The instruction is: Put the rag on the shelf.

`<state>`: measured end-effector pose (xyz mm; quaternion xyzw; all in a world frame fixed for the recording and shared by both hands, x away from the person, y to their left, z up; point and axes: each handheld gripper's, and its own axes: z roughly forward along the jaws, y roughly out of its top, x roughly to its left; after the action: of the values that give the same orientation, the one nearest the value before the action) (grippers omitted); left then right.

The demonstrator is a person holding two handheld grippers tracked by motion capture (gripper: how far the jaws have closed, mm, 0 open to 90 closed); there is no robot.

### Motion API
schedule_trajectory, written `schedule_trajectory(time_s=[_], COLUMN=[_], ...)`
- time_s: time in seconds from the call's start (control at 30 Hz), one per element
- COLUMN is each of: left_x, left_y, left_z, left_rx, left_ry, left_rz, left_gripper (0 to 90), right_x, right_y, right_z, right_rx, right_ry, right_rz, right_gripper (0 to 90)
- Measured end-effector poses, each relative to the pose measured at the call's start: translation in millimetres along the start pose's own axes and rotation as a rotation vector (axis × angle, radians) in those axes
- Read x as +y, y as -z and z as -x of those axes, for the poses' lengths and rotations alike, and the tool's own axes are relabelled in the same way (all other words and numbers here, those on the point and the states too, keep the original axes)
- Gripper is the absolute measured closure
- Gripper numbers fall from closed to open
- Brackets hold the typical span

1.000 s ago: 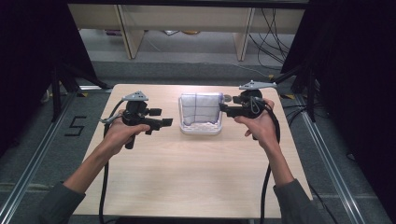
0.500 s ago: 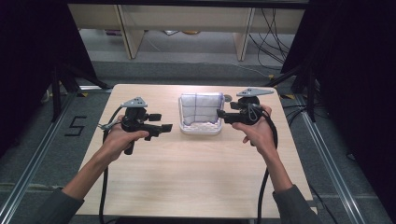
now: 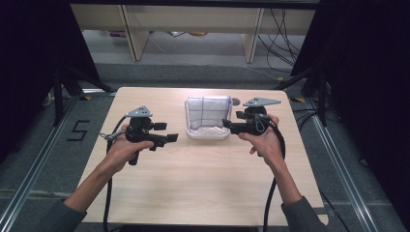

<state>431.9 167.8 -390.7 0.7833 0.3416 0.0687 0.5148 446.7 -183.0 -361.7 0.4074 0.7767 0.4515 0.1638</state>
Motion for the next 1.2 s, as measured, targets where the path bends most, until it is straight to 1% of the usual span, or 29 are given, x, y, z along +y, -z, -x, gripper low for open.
schedule_trajectory(time_s=[0.03,0.07,0.1,0.13,0.17,0.2,0.23,0.3,0.33,0.37,0.4,0.43,0.5,0.53,0.57,0.63,0.67,0.73,0.8,0.83,0.87,0.93,0.97,1.0,1.07,1.1,1.13,1.17,1.2], left_x=[-1.1,-2.0,-2.9,-3.9,-6.1,-6.1,-7.1,-10.0,-11.5,-15.7,-15.7,-18.2,-26.3,-26.3,-28.8,-35.8,-38.7,-41.5,-51.3,-54.9,-54.9,-62.2,-69.9,-69.9,-77.2,-84.5,-84.5,-88.1,-91.1], left_y=[-0.3,-0.3,-0.2,-0.2,-0.7,-0.7,-1.1,-1.4,-1.3,-2.1,-2.1,-2.4,-4.2,-4.2,-4.5,-4.1,-3.8,-3.7,-3.8,-4.1,-4.1,-4.4,-5.0,-5.0,-6.6,-6.5,-6.5,-6.8,-5.9], left_z=[1.0,1.4,2.2,3.3,4.7,4.7,5.3,7.1,7.7,9.4,9.4,10.1,11.6,11.6,12.2,15.6,16.7,18.1,23.4,25.2,25.2,29.2,31.4,31.4,33.3,33.8,33.8,34.4,34.4], left_rx=[0.008,0.000,0.004,0.004,0.003,0.003,-0.005,-0.003,-0.007,-0.010,-0.010,-0.010,-0.015,-0.015,-0.018,-0.019,-0.021,-0.021,-0.016,-0.017,-0.017,-0.011,-0.014,-0.014,-0.015,-0.013,-0.013,-0.015,-0.016], left_ry=[-0.003,-0.004,-0.009,-0.007,-0.009,-0.009,-0.009,-0.016,-0.018,-0.017,-0.017,-0.017,-0.017,-0.017,-0.016,-0.017,-0.018,-0.017,-0.043,-0.051,-0.051,-0.061,-0.069,-0.069,-0.074,-0.082,-0.082,-0.076,-0.075], left_rz=[0.000,-0.002,-0.002,0.000,0.001,0.001,-0.003,-0.007,-0.012,-0.014,-0.014,-0.017,-0.023,-0.023,-0.027,-0.035,-0.033,-0.034,-0.048,-0.048,-0.048,-0.049,-0.059,-0.059,-0.073,-0.080,-0.080,-0.076,-0.083], left_gripper=[26.5,26.5,26.5,26.5,26.4,26.4,26.4,26.3,26.3,26.0,26.0,26.0,25.9,25.9,25.9,24.9,24.9,24.7,24.5,24.1,23.9,23.6,22.8,22.7,21.8,21.2,21.0,21.0,20.7], right_x=[-2.5,-2.5,-3.7,-6.1,-8.3,-8.9,-8.9,-12.7,-14.6,-19.7,-19.7,-24.6,-29.9,-29.9,-32.1,-37.9,-40.1,-42.0,-48.1,-51.2,-51.2,-57.0,-63.4,-63.4,-69.5,-75.8,-75.8,-78.3,-81.8], right_y=[-0.9,-0.9,-1.7,-1.9,-3.2,-3.2,-3.2,-3.9,-4.3,-4.7,-4.7,-4.9,-5.3,-5.3,-5.6,-4.9,-5.9,-6.4,-6.5,-9.2,-9.2,-11.2,-15.4,-15.4,-18.0,-18.8,-18.8,-19.2,-19.2], right_z=[-1.3,-1.3,-0.3,-1.0,-3.2,-2.5,-2.5,-4.2,-3.8,-7.3,-7.3,-9.5,-10.6,-10.6,-12.2,-15.2,-15.0,-15.9,-19.5,-19.4,-19.4,-20.9,-22.8,-22.8,-24.1,-27.0,-27.0,-25.4,-27.4], right_rx=[0.014,0.014,0.003,0.006,0.014,0.025,0.025,0.032,0.017,0.039,0.039,0.054,0.049,0.049,0.063,0.055,0.068,0.071,0.069,0.078,0.078,0.081,0.088,0.088,0.090,0.101,0.101,0.098,0.101], right_ry=[-0.002,-0.002,0.024,0.032,0.010,0.025,0.025,0.009,0.033,-0.005,-0.005,-0.011,0.004,0.004,-0.015,-0.013,-0.002,-0.006,-0.026,-0.011,-0.011,0.001,0.003,0.003,0.003,-0.025,-0.025,0.001,-0.015], right_rz=[-0.002,-0.002,0.007,0.007,0.015,0.009,0.009,0.012,0.017,0.010,0.010,-0.002,0.000,0.000,-0.006,-0.027,-0.018,-0.020,-0.038,-0.026,-0.026,-0.047,-0.064,-0.064,-0.067,-0.079,-0.079,-0.078,-0.077], right_gripper=[35.3,35.3,35.2,35.2,35.2,35.2,35.2,35.2,35.0,34.9,34.9,34.8,34.8,34.8,34.6,34.2,34.0,33.8,33.3,33.2,33.2,32.2,29.9,29.9,29.1,26.8,26.8,26.5,26.3])
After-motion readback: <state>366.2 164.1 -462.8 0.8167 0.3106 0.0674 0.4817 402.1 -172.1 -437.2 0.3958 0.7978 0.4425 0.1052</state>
